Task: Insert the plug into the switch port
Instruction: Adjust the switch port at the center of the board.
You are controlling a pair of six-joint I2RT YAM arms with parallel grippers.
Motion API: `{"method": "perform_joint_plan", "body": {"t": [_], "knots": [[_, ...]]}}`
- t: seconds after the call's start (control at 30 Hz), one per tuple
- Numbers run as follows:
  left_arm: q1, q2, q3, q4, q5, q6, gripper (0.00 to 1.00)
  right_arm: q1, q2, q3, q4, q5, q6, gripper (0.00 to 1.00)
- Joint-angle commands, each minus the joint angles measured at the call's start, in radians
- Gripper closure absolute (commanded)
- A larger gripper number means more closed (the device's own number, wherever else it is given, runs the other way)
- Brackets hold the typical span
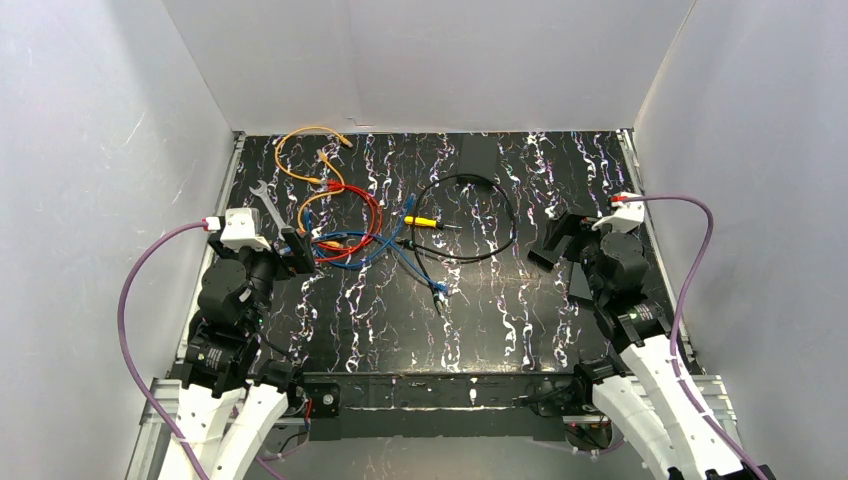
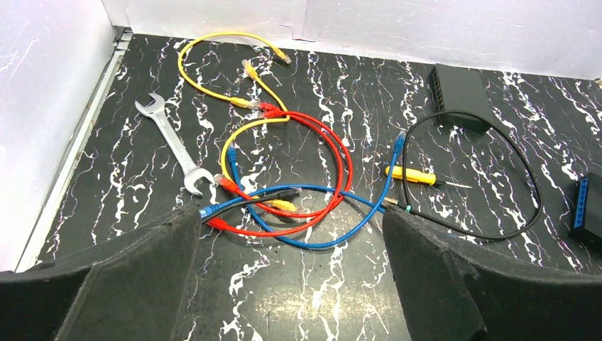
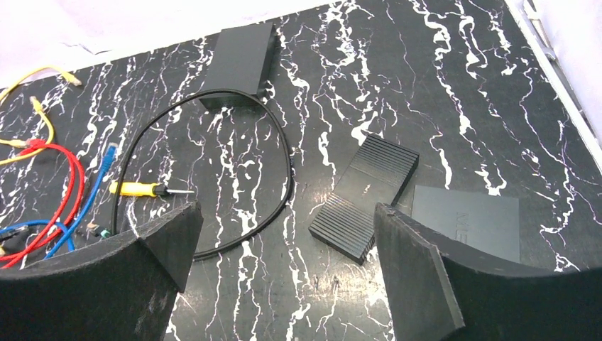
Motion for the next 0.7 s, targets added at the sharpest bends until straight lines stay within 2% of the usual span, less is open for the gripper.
{"method": "perform_joint_plan", "body": {"t": [0.0, 0.27, 0.47, 0.67], "knots": [[0.007, 0.006, 0.02, -0.004, 0.007, -0.003, 0.02, -0.003, 0.01, -0.009, 0.047, 0.057, 0.037, 0.01], [0.007, -0.026, 0.021, -0.013, 0.008, -0.007, 0.02, -0.005, 0.067, -0.001, 0.021, 0.114, 0.087, 0.01], [0.007, -0.029, 0.028, -0.027, -0.012, -0.015, 0.02, -0.005, 0.24, 0.058, -0.035, 0.084, 0.079, 0.01], [0.005, -0.058, 0.02, -0.029, -0.006, -0.021, 0.02, -0.015, 0.45, 0.105, -0.064, 0.169, 0.122, 0.01]]}}
